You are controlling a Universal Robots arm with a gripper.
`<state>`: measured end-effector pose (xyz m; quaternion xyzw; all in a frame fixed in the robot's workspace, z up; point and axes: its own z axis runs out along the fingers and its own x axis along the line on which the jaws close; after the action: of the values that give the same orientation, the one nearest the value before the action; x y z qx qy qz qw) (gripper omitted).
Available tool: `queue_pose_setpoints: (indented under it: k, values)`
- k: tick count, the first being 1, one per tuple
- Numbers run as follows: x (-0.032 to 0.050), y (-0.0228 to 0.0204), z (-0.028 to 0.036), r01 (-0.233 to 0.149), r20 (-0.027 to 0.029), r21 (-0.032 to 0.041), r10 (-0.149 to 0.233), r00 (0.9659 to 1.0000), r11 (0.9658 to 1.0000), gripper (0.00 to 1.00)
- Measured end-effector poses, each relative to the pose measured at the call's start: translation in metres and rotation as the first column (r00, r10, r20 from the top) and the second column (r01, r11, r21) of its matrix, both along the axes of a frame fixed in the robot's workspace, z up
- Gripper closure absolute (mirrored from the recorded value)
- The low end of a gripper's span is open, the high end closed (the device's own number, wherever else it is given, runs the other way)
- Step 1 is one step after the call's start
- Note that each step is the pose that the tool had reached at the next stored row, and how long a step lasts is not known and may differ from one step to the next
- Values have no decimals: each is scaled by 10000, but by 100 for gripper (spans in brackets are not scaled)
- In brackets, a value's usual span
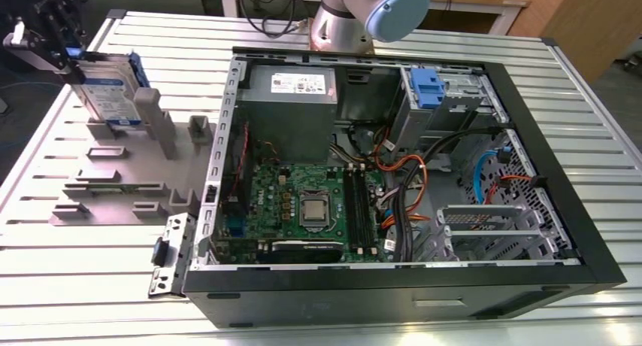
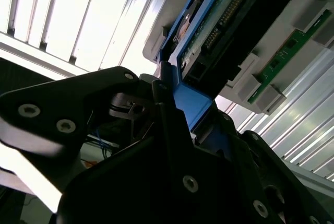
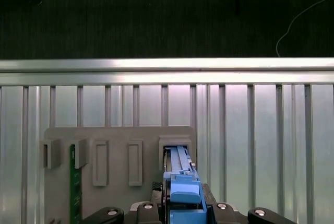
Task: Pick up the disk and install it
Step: 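Pick up the disk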
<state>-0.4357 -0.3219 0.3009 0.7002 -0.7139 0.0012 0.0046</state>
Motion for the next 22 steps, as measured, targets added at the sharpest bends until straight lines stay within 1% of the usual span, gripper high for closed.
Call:
queue_pose_setpoints:
  k: [4, 7, 22]
  values:
    - [0, 0, 27, 0, 0, 0, 0, 10000, 10000, 64]
    - [0, 0, 31, -1, 0, -9, 1, 10000, 10000, 64]
    - [0, 0, 62, 0, -1, -9, 0, 10000, 10000, 64]
